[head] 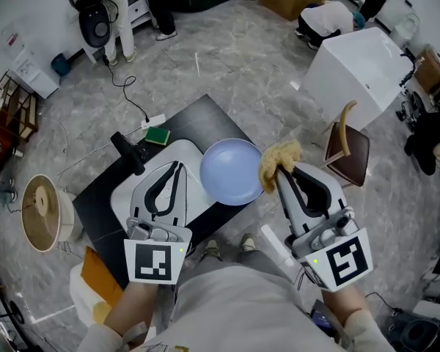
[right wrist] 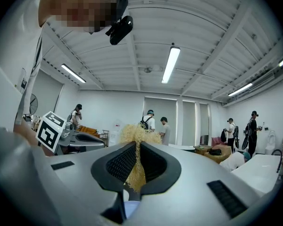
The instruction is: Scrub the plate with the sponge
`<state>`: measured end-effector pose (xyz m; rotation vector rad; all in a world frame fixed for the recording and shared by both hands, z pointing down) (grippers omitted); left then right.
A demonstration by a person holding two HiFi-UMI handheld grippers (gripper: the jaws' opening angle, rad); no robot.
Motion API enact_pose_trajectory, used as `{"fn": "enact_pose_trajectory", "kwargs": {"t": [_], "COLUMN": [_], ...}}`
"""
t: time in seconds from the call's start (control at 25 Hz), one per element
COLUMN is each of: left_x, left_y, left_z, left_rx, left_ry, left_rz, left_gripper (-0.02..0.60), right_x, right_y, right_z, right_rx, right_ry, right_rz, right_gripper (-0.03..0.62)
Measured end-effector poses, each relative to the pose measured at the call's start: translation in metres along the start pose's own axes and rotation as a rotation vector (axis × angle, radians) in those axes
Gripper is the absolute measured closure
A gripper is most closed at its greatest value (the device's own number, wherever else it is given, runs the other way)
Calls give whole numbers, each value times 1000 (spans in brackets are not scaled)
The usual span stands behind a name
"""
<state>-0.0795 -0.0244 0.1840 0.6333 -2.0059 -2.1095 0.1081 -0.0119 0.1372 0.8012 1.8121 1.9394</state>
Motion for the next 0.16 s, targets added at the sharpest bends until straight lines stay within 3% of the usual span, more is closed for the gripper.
{"fn": "enact_pose_trajectory", "kwargs": {"t": [0.16], "left_x": [4], "left_y": [-4], "left_z": [2], "left_rx": [-11], "left_ry": [1], "left_rz": [10], "left_gripper": [554], "right_x": [1], "right_y": [-2], "right_z": [-2], "right_rx": [4], "right_ry": [7], "right_rz": [1], "right_gripper": [545]}}
Point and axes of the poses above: the fingertips, and each gripper's own axes: z backward along the fingers, x to its left, y out of its underside, the point moved 4 cm from there along z, backward along the fingers, and after that the axes turned 2 degrees about -x, right-handed, at the moved point
